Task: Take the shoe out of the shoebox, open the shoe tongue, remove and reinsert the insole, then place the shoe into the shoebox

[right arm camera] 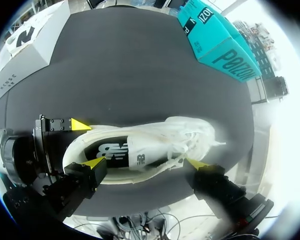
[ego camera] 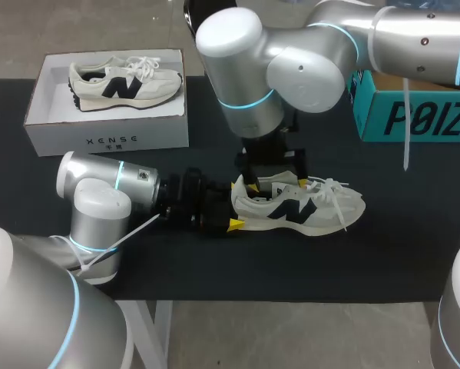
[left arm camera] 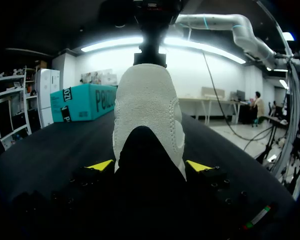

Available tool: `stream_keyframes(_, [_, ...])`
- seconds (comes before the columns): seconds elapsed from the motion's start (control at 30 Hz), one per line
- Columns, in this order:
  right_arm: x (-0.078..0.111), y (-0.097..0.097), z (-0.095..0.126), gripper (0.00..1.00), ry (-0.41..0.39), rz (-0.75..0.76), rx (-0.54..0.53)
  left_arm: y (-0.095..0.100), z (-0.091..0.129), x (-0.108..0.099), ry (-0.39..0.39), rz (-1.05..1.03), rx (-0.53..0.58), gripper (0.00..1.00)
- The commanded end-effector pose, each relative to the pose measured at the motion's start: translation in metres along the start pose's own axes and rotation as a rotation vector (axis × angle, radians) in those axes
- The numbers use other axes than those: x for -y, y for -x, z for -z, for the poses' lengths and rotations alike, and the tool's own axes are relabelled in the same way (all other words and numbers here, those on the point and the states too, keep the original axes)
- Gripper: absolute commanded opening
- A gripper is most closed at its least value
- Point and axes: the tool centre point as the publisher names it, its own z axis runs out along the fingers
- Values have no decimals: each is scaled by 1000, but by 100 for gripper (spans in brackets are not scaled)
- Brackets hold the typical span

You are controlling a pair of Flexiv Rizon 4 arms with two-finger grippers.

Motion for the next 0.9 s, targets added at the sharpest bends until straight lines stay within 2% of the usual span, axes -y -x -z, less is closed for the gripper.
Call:
stream_keyframes(0.03, [-2,-7,-9,100,-15,13,11,1,-3,-2,0,1,1,0])
stream_keyframes(0.3, [0,-6,-18,100,-29,23,13,1,-3,-2,0,1,1,0])
stream_keyframes(0.9, [3,-4,-18,100,-12,31,16,1,-3,-2,0,1,1,0])
